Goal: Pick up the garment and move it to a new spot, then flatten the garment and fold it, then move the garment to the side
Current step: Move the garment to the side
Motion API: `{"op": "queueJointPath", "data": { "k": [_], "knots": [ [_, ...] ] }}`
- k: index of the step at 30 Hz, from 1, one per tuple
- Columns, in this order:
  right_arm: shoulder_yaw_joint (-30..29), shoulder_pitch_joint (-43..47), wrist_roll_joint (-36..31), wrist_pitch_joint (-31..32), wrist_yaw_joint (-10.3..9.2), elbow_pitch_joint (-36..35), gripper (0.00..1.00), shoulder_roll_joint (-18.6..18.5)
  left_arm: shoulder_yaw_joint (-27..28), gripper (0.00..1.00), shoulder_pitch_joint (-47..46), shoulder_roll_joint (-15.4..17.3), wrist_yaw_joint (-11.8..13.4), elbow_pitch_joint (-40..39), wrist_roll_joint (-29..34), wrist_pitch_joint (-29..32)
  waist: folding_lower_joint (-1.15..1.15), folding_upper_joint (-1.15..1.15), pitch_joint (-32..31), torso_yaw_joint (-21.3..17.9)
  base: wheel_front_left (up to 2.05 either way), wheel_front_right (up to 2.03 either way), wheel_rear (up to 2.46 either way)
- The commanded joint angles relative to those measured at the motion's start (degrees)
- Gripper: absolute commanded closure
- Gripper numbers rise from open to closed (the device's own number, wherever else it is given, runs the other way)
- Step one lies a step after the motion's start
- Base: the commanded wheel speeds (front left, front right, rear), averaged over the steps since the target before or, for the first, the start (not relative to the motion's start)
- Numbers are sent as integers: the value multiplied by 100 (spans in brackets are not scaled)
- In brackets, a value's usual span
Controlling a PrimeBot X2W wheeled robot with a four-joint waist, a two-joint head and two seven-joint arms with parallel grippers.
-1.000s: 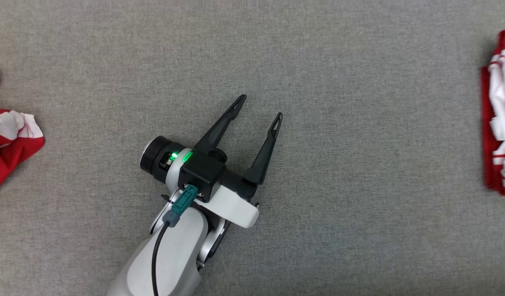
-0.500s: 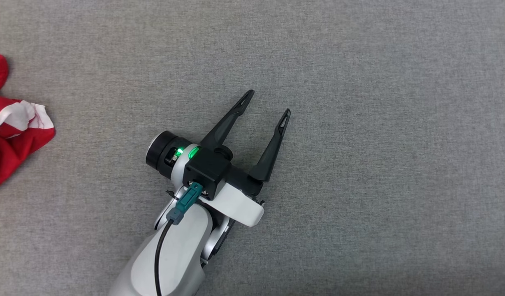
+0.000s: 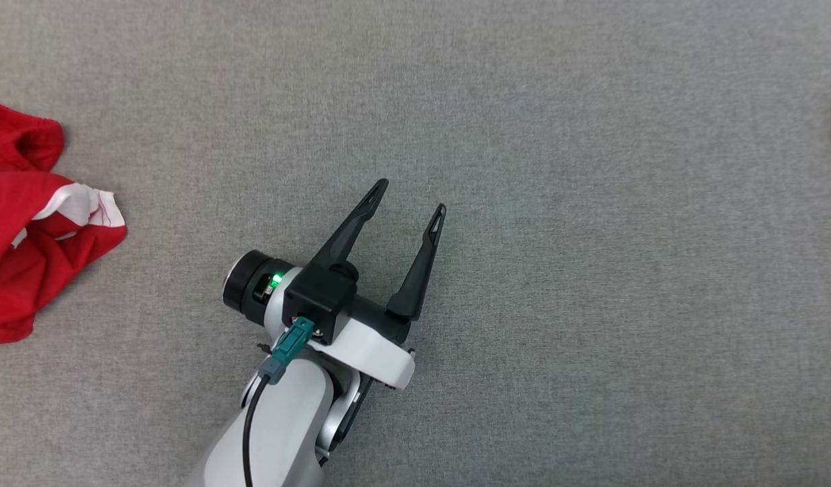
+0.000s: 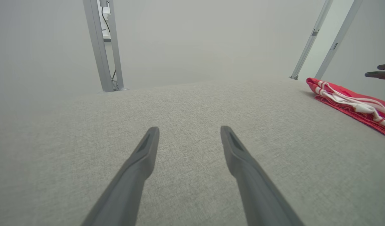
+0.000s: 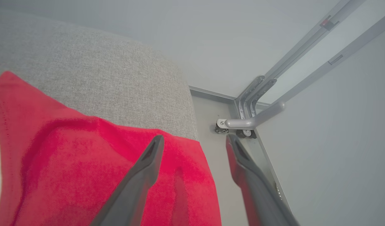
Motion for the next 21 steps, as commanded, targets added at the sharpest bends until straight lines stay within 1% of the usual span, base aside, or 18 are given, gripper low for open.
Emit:
{"op": "queueJointPath", "data": {
  "k": [1, 6, 12, 14, 15, 16, 17, 21],
  "knots": [
    [-53, -17, -67, -31, -12, -57, 0, 59, 56, 0, 86, 26, 12, 11, -21, 4, 0, 0, -208, -47, 0, 0, 0],
    [-228, 26, -196, -22, -12, -280, 0, 247, 183, 0, 331, 26, -24, 43, 3, 4, 0, 0, -603, -112, 0, 0, 0],
    [-536, 273, -359, -22, -9, -803, 0, 585, 472, 0, 747, 27, 28, 45, 2, 4, 0, 0, -1163, -150, 0, 0, 0],
    [-585, 345, -488, -22, -8, -930, 0, 620, 539, 0, 828, 27, 31, 37, 3, 3, 0, 0, -1260, -148, 0, 0, 0],
    [-715, 542, -702, -22, -8, -1203, 0, 751, 683, 0, 995, 25, 32, 32, 14, 3, 0, 0, -1450, -134, 0, 0, 0],
    [-841, 676, -739, -21, -7, -1338, 0, 876, 760, 0, 1077, 25, 41, 25, 17, 3, 0, 0, -1542, -129, 0, 0, 0],
    [-841, 676, -739, -21, -7, -1338, 0, 876, 760, 0, 1077, 25, 41, 25, 17, 3, 0, 0, -1542, -129, 0, 0, 0],
    [-1486, 1244, -994, -21, -8, -1921, 0, 1289, 1181, 0, 1407, 28, 99, -30, -58, 3, 0, 0, -1848, -119, 0, 0, 0]
  ]
}}
